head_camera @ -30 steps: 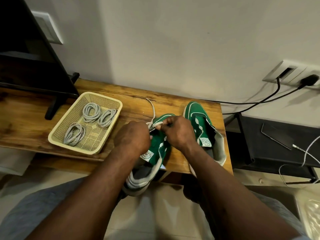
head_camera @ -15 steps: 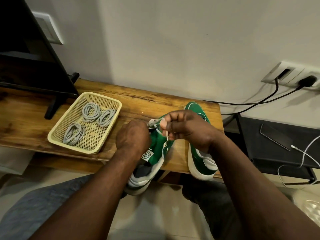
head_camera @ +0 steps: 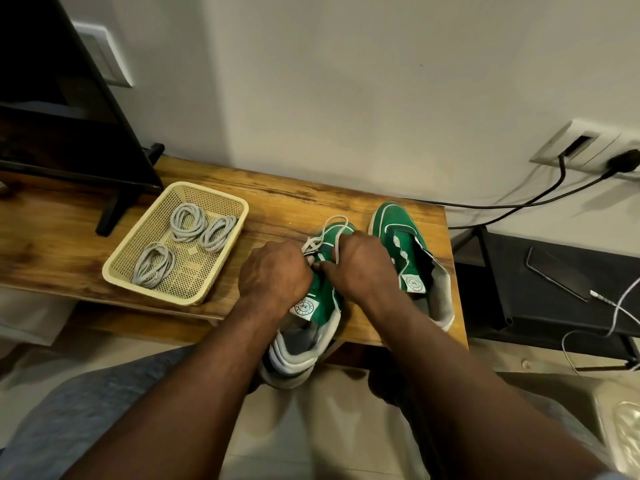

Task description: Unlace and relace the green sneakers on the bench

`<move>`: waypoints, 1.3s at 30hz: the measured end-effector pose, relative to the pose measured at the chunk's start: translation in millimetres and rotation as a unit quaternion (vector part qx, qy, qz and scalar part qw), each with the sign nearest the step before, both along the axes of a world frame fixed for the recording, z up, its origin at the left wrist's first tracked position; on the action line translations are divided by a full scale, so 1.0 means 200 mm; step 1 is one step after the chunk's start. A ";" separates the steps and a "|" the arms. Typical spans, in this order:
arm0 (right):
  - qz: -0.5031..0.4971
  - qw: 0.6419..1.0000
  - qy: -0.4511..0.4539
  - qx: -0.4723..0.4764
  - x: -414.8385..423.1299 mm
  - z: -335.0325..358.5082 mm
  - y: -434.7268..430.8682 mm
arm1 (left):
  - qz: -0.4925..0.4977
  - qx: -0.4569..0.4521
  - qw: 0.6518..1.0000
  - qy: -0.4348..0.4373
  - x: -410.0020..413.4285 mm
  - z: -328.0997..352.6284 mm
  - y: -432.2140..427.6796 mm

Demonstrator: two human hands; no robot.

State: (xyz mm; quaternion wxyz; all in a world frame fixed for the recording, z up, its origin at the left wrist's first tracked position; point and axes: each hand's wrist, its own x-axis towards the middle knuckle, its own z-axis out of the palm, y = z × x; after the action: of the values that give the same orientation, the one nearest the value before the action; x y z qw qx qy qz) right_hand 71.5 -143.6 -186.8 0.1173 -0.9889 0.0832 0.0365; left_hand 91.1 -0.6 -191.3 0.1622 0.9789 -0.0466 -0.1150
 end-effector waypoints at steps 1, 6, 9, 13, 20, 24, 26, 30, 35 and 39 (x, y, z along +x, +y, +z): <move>-0.012 1.000 -0.009 -0.008 0.00 -0.01 0.02 | 0.000 0.001 1.000 -0.002 0.00 0.00 0.00; 0.028 0.999 -0.025 -0.015 0.00 -0.02 0.05 | 0.023 0.042 0.999 -0.021 -0.02 0.00 -0.01; 0.055 0.993 0.089 0.049 0.03 0.03 0.04 | 0.030 0.053 0.998 -0.021 -0.03 0.02 -0.02; 0.098 0.957 0.195 0.192 -0.02 0.22 0.00 | 0.026 0.064 0.997 -0.030 -0.03 0.02 -0.02; 0.245 0.768 0.277 0.524 -0.15 0.49 -0.06 | 0.048 0.000 0.999 -0.014 0.01 -0.02 0.00; 0.193 0.827 0.225 0.477 -0.14 0.47 -0.15 | 0.062 -0.052 0.997 0.011 0.01 -0.02 0.00; 0.116 0.881 0.168 0.428 -0.10 0.42 -0.22 | 0.070 -0.072 0.995 0.017 0.00 0.00 -0.02; -0.008 0.875 0.027 0.483 -0.07 0.40 -0.28 | 0.074 -0.113 0.990 -0.028 0.03 0.08 0.00; -0.065 0.800 -0.040 0.595 -0.07 0.42 -0.24 | 0.103 -0.190 0.973 -0.085 0.07 0.20 0.07; -0.113 0.788 -0.139 0.589 -0.05 0.41 -0.25 | 0.054 -0.130 0.990 -0.030 0.02 0.25 0.13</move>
State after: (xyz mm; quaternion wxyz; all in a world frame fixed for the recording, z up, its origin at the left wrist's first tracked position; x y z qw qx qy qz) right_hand 61.4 -194.0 -104.1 0.6907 -0.7058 0.1397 -0.0725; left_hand 94.3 25.0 -140.7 0.2929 0.9535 -0.0131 -0.0697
